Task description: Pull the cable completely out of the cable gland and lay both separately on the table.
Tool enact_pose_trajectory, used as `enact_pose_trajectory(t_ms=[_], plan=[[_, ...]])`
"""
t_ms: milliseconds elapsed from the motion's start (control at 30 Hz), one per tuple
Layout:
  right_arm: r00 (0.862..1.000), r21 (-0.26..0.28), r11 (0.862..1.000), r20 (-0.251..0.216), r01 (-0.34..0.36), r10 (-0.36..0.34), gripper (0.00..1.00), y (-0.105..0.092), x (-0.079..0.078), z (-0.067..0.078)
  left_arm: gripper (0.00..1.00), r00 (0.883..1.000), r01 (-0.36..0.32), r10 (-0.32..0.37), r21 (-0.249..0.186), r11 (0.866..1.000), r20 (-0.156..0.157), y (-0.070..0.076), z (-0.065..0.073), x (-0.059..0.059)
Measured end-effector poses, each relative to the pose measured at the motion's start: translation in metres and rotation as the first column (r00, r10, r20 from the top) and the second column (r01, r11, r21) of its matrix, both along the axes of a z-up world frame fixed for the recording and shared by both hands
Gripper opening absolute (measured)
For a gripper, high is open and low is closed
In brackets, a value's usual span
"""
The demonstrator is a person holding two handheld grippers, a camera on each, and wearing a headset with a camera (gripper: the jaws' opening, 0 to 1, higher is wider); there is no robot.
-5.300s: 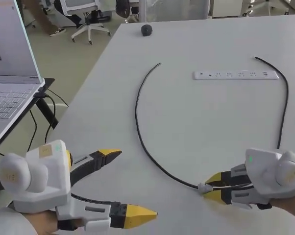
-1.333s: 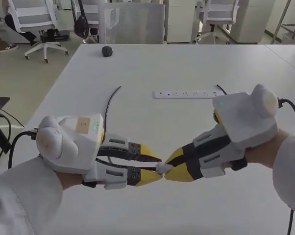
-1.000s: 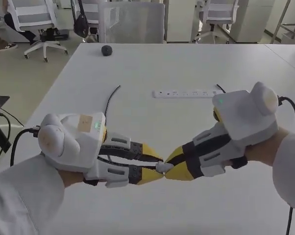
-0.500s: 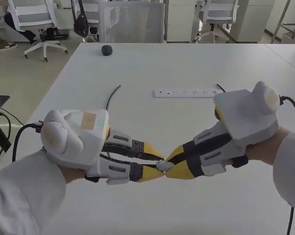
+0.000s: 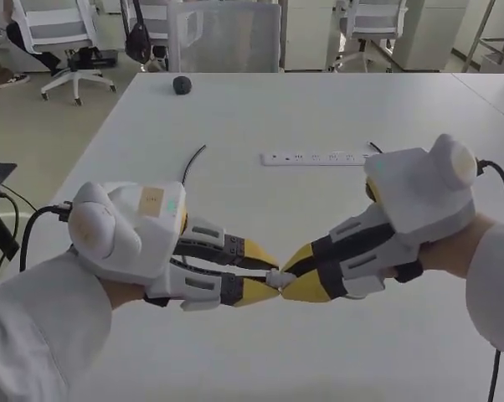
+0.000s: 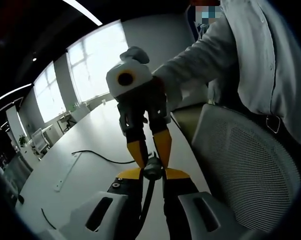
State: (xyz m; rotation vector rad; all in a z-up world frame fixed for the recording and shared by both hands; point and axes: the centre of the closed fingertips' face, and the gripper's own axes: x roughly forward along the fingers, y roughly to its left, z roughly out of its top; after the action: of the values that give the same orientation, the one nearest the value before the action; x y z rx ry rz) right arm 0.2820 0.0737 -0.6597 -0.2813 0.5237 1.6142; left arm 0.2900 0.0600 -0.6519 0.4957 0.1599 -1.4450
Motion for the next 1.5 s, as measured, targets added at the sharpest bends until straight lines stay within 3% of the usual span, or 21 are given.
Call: enact_pose_trajectory(t_ms=[467,633,1067,1367,1500], plan=[[1.000,-0.066,0.997,-0.011,-0.027,0.027,0.14,-0.0049,0.0012,-0.0086,0.15,1.000,0.016,-0.016,0.026,1.000,-0.017,0.0004,-0.0066,-0.0025],[0.999,-0.067,0.997,-0.025,-0.037,0.035,0.16,-0.0025,0.0016,-0.0055,0.15,1.000,0.022,-0.021,0.035,0.999,-0.021,-0.0023,-0.0081,-0.0049],[0.995,-0.129,0.987,-0.032,-0.100,0.097,0.10,0.0001,-0.0058,-0.0073,0.15,1.000,0.022,-0.022,0.048,0.999,-0.007,-0.0028,-0.0075,-0.0068],[0.994,-0.150,0.983,-0.040,-0.102,0.097,0.09,-0.0021,-0.0056,-0.0082,0.15,1.000,0.021,-0.021,0.049,0.999,-0.005,-0.0036,-0.0076,-0.0062],[0.995,-0.155,0.983,-0.022,-0.096,0.094,0.09,-0.0040,-0.0047,-0.0091,0.15,1.000,0.019,-0.019,0.047,0.999,-0.006,-0.0044,-0.0076,-0.0055]])
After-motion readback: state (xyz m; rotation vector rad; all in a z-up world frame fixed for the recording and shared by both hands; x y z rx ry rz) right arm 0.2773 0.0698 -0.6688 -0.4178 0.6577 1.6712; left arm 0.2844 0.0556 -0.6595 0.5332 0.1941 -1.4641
